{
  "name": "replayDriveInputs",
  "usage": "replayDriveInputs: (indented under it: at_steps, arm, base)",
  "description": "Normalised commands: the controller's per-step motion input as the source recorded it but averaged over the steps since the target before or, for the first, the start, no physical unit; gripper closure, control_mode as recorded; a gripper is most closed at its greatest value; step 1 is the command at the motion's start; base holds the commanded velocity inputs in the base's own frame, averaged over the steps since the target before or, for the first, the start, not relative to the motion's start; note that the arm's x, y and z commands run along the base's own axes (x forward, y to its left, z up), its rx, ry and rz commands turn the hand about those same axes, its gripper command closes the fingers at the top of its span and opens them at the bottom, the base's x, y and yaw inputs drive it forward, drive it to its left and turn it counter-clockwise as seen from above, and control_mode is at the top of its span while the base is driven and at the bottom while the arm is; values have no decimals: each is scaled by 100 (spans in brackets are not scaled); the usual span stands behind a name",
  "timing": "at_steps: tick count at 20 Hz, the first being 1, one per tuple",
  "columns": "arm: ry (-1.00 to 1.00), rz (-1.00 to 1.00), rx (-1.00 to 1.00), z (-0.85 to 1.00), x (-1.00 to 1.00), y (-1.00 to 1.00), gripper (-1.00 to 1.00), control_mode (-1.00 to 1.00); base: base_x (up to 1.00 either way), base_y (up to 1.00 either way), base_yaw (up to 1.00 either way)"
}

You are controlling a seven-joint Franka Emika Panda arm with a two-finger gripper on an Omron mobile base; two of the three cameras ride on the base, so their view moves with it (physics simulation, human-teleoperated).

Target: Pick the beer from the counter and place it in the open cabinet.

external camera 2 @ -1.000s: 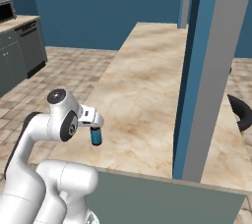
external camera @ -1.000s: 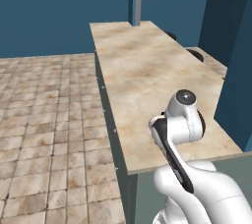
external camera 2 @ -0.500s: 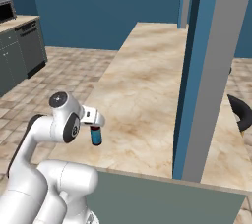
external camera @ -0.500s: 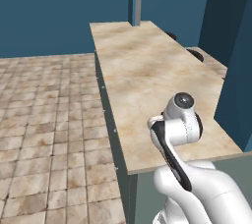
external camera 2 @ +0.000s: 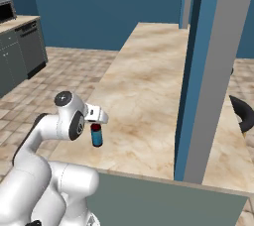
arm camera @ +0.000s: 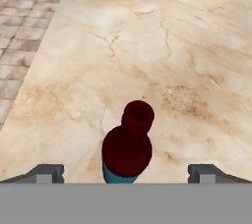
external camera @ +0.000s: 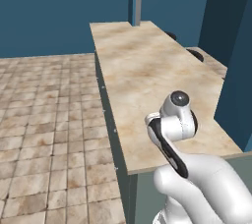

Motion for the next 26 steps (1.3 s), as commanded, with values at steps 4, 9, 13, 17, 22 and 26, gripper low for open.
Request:
replayDriveInputs:
  at_steps: [4,9,13,17,22,26]
  arm:
    - [-1,0,0,-8,27,0,-100,-100]
    - [-2,0,0,-6,28,0,-100,-100]
    - [-2,0,0,-12,22,0,-100,-100]
    - [-2,0,0,-11,18,0,-100,-100]
    - [-3,0,0,-14,17,0,100,-100]
    - [-1,0,0,-2,0,0,100,-100]
  base:
    - [0,0,0]
    - [0,0,0]
    - [0,0,0]
    - [0,0,0]
    - [0,0,0]
    - [0,0,0]
